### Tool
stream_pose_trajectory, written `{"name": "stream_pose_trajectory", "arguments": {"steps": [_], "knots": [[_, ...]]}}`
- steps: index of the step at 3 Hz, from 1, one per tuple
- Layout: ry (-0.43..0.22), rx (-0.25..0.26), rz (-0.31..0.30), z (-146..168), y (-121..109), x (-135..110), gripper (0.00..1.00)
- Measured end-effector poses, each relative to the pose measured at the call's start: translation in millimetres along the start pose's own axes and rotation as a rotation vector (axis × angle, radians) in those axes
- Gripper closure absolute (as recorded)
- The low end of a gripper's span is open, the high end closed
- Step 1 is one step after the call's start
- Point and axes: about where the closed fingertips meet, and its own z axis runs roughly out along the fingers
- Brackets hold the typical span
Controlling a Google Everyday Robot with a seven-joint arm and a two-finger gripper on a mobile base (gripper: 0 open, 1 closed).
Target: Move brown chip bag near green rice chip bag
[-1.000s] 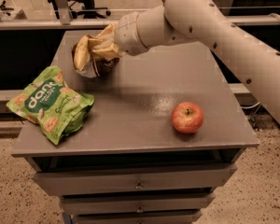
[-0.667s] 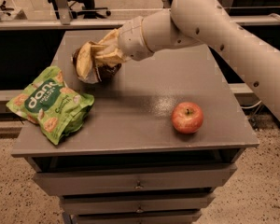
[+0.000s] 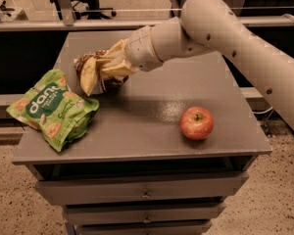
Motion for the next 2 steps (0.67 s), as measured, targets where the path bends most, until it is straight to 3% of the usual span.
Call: {"name": "stream_pose_trajectory", "arguments": {"steps": [2], "knots": [[0.000,-0.042,0.021,-0.5,11.6,4.6,0.14]]}}
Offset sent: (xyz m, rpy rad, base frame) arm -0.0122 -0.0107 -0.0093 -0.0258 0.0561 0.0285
